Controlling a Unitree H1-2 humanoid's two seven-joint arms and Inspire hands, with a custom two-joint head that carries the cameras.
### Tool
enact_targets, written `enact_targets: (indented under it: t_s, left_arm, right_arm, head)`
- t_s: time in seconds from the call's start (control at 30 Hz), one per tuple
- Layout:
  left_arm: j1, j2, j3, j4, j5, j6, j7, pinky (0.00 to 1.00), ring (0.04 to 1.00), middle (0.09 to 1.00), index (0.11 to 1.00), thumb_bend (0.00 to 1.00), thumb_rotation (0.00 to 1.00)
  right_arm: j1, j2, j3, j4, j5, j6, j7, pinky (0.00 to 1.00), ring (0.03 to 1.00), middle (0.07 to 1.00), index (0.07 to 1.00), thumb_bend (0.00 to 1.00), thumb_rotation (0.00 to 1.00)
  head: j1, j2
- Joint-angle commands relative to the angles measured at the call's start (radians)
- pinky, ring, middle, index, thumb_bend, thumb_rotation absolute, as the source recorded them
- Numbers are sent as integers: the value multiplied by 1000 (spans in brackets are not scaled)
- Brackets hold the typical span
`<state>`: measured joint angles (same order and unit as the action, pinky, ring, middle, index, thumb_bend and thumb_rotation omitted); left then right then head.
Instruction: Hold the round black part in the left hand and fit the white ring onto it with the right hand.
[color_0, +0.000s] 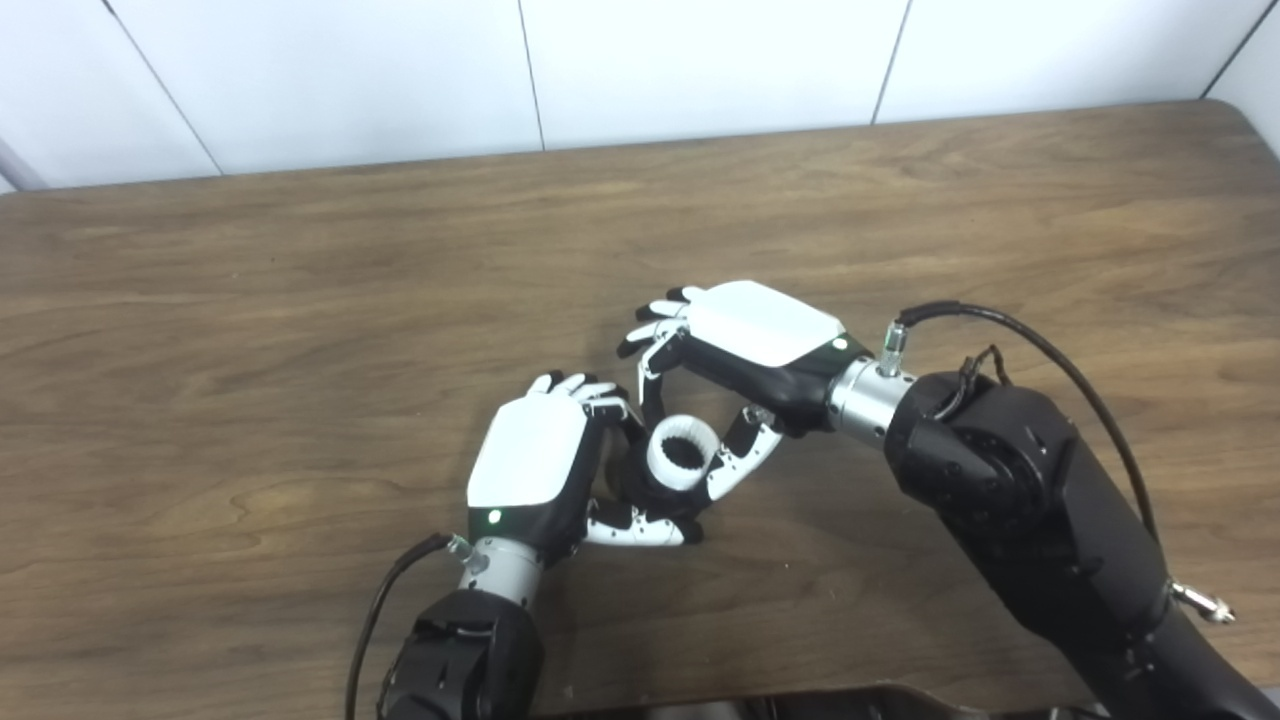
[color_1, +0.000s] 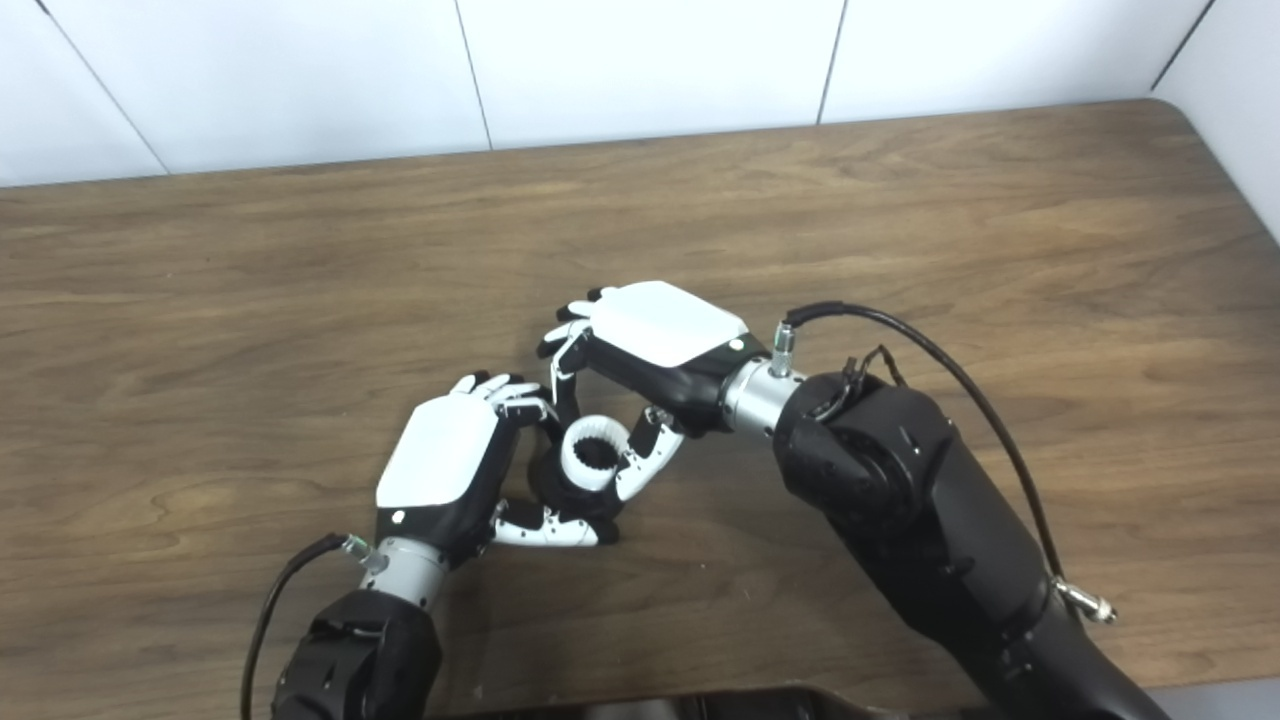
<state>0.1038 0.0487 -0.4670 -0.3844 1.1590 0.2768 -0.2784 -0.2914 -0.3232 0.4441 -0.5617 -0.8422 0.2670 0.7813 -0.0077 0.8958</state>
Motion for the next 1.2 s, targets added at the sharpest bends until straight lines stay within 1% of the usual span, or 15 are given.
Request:
enact_targets:
  t_s: [0.0, 0.33, 0.83, 1.17]
  left_arm:
    - [12, -2, -10, 1, 4, 4, -41, 958, 890, 804, 485, 519, 49]
    - [11, -3, -10, -1, 4, 2, -42, 961, 891, 804, 485, 519, 49]
    - [13, -11, -14, -11, 22, 6, -60, 966, 897, 805, 485, 518, 50]
    - [16, -13, -14, -14, 20, 2, -57, 961, 892, 804, 485, 519, 49]
  right_arm:
    - [-10, 7, 4, -9, -7, -27, -7, 1000, 947, 856, 484, 524, 135]
    - [-5, 23, 4, 6, -12, -31, -14, 999, 946, 857, 484, 524, 135]
    - [-3, 27, -9, 21, -9, -21, -16, 1000, 950, 858, 484, 524, 133]
    - [-2, 29, -12, 34, -10, -22, -23, 1000, 952, 860, 484, 524, 134]
  head:
    - [-1, 0]
    - [-1, 0]
    - [5, 9]
    - [7, 11]
